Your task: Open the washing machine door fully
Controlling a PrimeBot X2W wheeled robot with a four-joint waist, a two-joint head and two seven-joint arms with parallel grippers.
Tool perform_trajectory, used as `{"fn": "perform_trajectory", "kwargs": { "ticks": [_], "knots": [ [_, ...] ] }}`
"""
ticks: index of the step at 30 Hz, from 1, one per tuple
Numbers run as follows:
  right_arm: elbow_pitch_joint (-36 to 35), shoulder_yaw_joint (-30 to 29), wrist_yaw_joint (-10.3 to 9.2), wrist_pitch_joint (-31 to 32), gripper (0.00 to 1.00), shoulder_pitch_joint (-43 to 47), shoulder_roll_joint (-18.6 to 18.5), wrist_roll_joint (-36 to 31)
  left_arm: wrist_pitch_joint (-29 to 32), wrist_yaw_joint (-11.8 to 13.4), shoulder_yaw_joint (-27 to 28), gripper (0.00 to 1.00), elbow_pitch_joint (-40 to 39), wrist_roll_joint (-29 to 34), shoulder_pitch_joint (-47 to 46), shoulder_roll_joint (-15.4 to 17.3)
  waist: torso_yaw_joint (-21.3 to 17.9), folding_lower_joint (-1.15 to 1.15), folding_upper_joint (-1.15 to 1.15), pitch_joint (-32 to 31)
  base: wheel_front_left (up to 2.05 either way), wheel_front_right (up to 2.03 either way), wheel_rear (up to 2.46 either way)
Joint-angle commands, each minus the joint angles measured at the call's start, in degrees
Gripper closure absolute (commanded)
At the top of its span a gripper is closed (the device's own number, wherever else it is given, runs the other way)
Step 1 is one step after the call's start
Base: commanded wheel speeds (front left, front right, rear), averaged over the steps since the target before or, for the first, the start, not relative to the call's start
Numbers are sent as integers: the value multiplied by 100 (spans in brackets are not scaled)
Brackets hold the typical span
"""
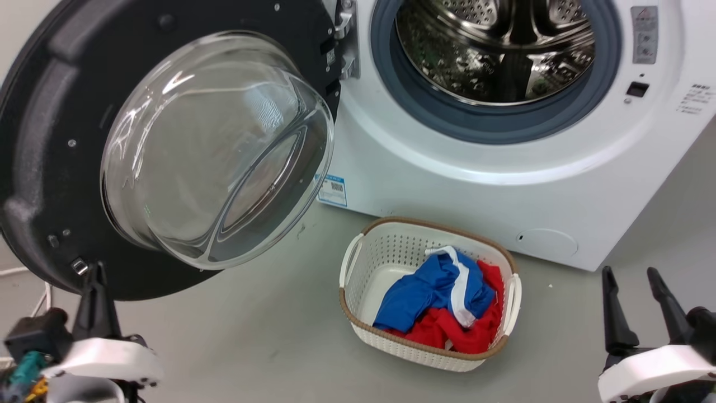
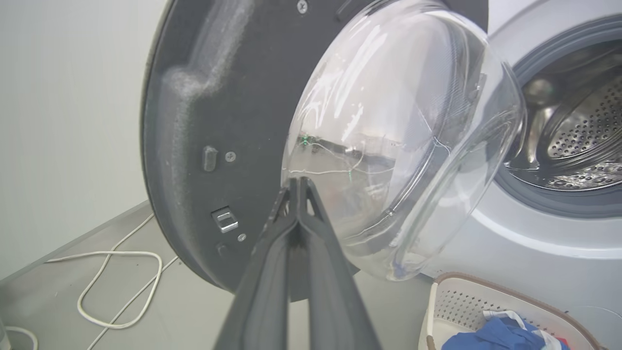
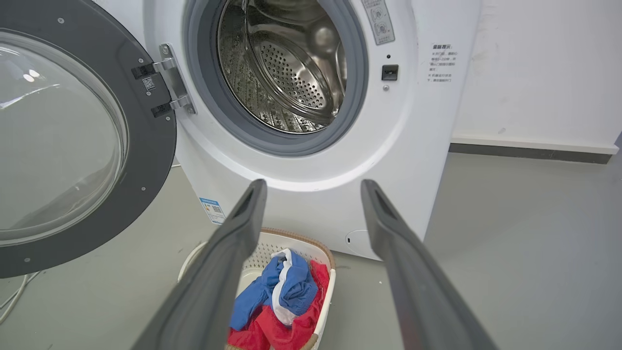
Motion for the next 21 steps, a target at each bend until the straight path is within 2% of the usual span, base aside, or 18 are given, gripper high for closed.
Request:
{"fn": "perform_trajectory", "kwargs": {
  "ticks": [1, 6, 10, 12, 13, 14, 15, 16, 21],
  "knots": [
    [50, 62, -2, -44, 0, 58, 31, 4, 106, 70, -141, 100, -214, 128, 192, -30, -120, 0, 0, -175, 0, 0, 0],
    [111, 205, -2, -85, 0, 117, 56, -24, 343, 188, -592, 100, -720, 387, 440, -188, -365, 0, 0, -342, 0, 0, 0],
    [116, 326, -2, -92, 0, 87, 63, -61, 467, 179, -910, 100, -891, 488, 427, -338, -616, 0, 0, -398, 0, 0, 0],
    [120, 368, -2, -96, 0, 70, 65, -78, 486, 168, -956, 97, -892, 505, 402, -346, -692, 0, 0, -409, 0, 0, 0],
    [121, 400, -2, -84, 0, 54, 67, -86, 492, 157, -1003, 72, -881, 517, 359, -358, -763, 0, 0, -417, 0, 0, 0],
    [120, 429, -2, -84, 0, 32, 68, -82, 499, 140, -1033, 55, -847, 542, 307, -360, -832, 0, 0, -419, 0, 0, 0],
    [115, 449, -2, -87, 0, 16, 69, -91, 505, 110, -1075, 7, -803, 545, 269, -362, -898, 0, 0, -423, 0, 0, 0],
    [111, 473, -2, -90, 0, 4, 60, -114, 485, 87, -1093, 0, -759, 535, 225, -364, -968, 0, 0, -424, 0, 0, 0],
    [155, 548, -2, -102, 0, -58, -7, -110, 387, 22, -1185, 0, -540, 581, 46, -361, -1323, 0, 0, -403, 0, 0, 0]
  ]
}}
